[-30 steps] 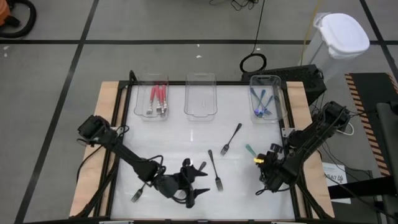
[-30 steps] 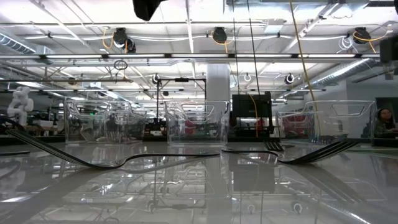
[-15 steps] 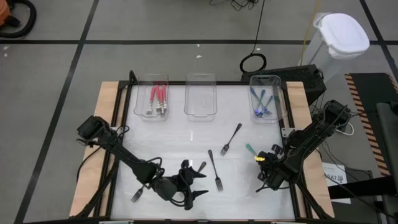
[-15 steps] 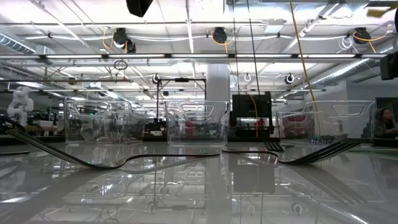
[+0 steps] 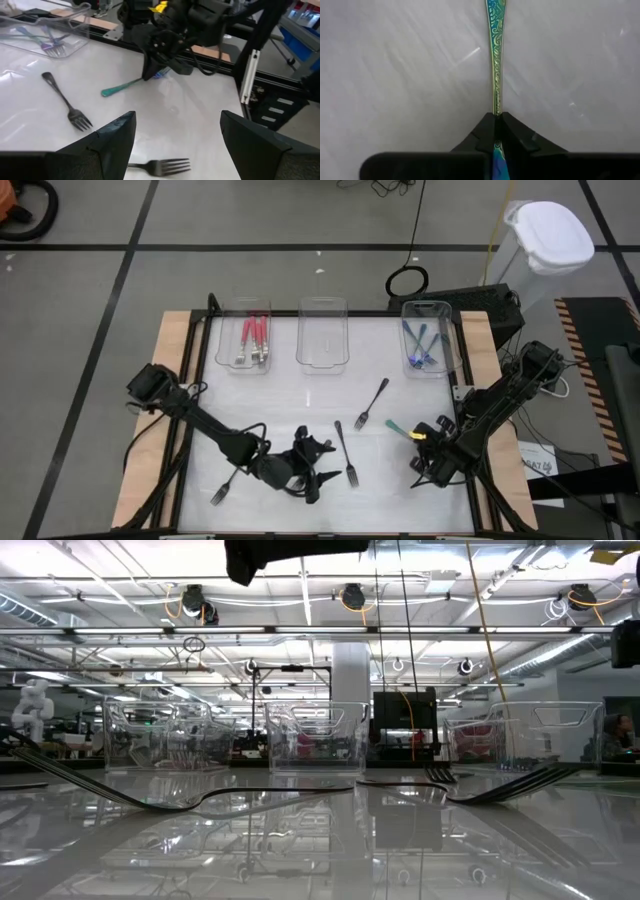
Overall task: Sort silverware by color (type)
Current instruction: Put the blue fork into the right transparent bin
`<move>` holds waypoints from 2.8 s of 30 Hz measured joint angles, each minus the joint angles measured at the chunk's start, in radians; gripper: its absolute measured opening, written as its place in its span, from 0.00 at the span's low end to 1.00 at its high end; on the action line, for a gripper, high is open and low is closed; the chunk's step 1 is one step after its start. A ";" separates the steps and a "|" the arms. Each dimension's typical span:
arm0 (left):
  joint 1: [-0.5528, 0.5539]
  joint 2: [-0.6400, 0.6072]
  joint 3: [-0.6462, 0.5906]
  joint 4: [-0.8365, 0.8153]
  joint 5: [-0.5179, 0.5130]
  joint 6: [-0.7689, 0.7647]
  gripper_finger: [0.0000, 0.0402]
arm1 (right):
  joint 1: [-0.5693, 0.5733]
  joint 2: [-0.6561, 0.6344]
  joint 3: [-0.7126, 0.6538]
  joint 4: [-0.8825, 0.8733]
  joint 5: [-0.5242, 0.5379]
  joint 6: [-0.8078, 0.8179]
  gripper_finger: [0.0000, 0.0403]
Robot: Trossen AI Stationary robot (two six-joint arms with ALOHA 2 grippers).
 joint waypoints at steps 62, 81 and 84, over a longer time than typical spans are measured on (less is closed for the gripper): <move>0.310 0.000 0.000 0.124 -0.116 0.183 0.71 | -0.406 -0.154 0.171 1.176 0.703 -1.684 0.03; 0.258 0.000 0.000 0.322 -0.312 0.311 0.71 | -0.566 -0.072 0.171 1.507 0.477 -1.900 0.03; 0.258 0.000 0.000 0.376 -0.355 0.299 0.71 | -0.576 -0.073 0.171 1.511 0.404 -1.880 0.03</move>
